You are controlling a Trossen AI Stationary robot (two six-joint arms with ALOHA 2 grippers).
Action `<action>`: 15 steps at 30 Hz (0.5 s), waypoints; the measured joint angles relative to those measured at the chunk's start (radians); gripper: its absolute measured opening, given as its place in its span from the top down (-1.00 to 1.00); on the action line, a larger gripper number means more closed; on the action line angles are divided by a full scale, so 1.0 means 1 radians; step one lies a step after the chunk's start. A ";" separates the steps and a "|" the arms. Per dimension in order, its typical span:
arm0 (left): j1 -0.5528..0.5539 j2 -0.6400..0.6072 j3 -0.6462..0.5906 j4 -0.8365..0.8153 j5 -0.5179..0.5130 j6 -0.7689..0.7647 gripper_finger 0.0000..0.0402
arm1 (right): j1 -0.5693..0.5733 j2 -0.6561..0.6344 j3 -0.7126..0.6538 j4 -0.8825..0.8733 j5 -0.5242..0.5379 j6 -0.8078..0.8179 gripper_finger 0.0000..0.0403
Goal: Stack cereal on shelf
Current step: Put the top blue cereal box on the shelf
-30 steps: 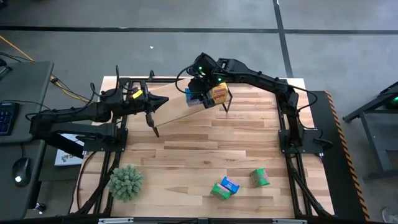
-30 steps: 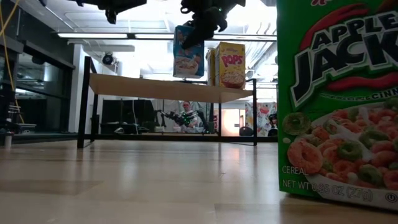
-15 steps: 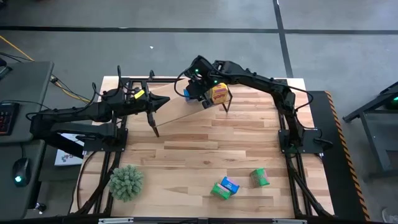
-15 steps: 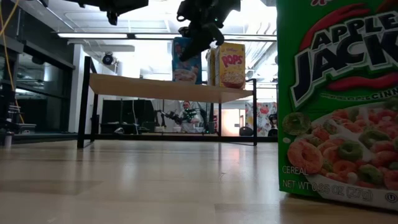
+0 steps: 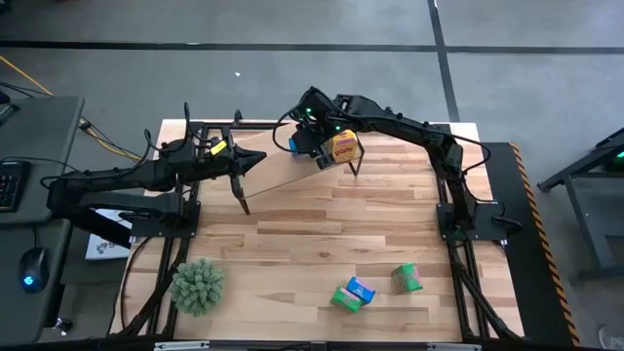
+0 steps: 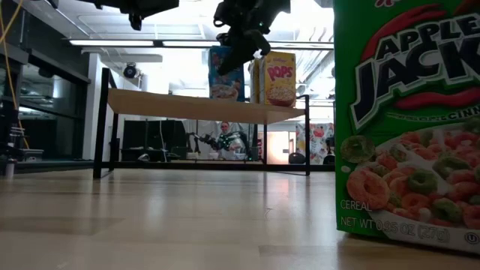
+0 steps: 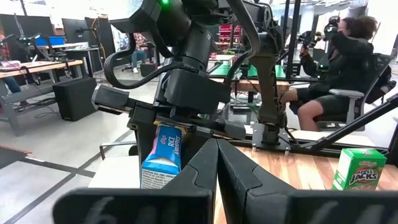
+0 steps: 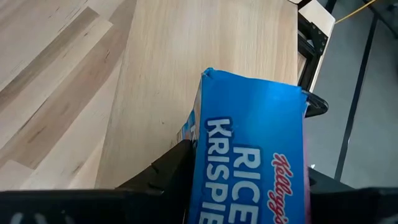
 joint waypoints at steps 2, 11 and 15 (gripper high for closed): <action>0.000 0.000 0.000 0.000 0.000 0.000 0.98 | 0.000 0.000 0.000 0.000 0.000 0.013 0.26; 0.000 0.000 0.000 0.000 0.001 0.000 0.98 | 0.000 0.000 0.000 0.001 0.002 0.020 0.18; 0.000 0.000 0.000 0.000 0.001 0.000 0.98 | 0.000 0.000 0.000 0.017 0.002 0.040 0.07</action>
